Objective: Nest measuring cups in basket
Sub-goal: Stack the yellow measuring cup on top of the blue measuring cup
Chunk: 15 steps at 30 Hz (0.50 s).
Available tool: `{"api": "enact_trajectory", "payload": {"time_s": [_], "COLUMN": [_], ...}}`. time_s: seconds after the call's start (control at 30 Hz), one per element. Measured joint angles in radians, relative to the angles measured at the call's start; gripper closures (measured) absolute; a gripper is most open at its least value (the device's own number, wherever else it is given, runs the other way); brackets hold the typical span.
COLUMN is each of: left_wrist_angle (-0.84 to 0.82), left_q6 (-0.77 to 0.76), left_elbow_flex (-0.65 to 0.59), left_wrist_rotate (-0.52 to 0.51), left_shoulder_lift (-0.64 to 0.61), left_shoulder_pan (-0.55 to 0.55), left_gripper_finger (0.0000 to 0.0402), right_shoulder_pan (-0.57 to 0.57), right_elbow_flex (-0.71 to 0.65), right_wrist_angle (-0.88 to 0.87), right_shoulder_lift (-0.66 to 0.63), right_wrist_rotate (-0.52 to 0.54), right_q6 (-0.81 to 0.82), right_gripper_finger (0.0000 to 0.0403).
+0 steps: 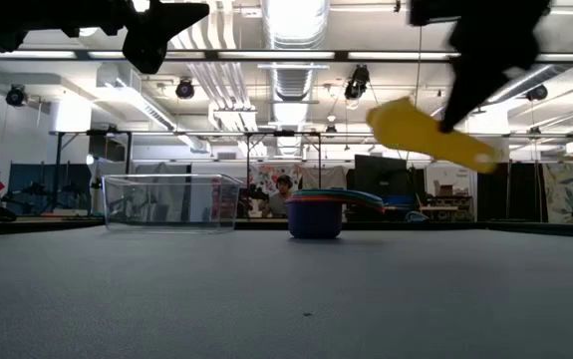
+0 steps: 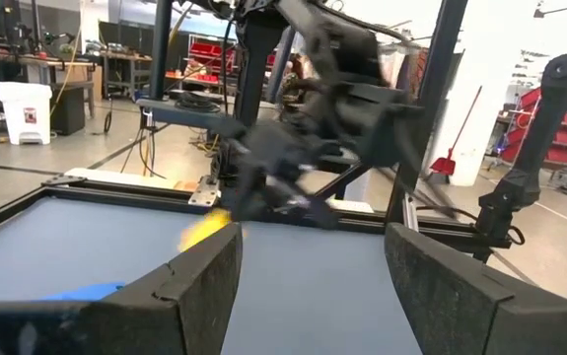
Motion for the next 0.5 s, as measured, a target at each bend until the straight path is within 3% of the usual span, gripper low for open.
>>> {"api": "enact_trajectory", "payload": {"time_s": [0.13, 0.5], "left_wrist_angle": [0.001, 0.002], "left_q6": [0.0, 0.011], "left_elbow_flex": [0.0, 0.0], "left_wrist_rotate": [0.0, 0.0], "left_shoulder_lift": [0.0, 0.0], "left_shoulder_pan": [0.0, 0.0], "left_gripper_finger": [0.0169, 0.0169], "right_shoulder_pan": [-0.13, -0.342], "right_elbow_flex": [0.012, 0.012], "right_wrist_angle": [0.039, 0.301], "right_shoulder_lift": [0.0, 0.0], "right_wrist_rotate": [0.101, 0.101], "right_q6": [-0.139, -0.481], "right_gripper_finger": [0.0395, 0.0395]}}
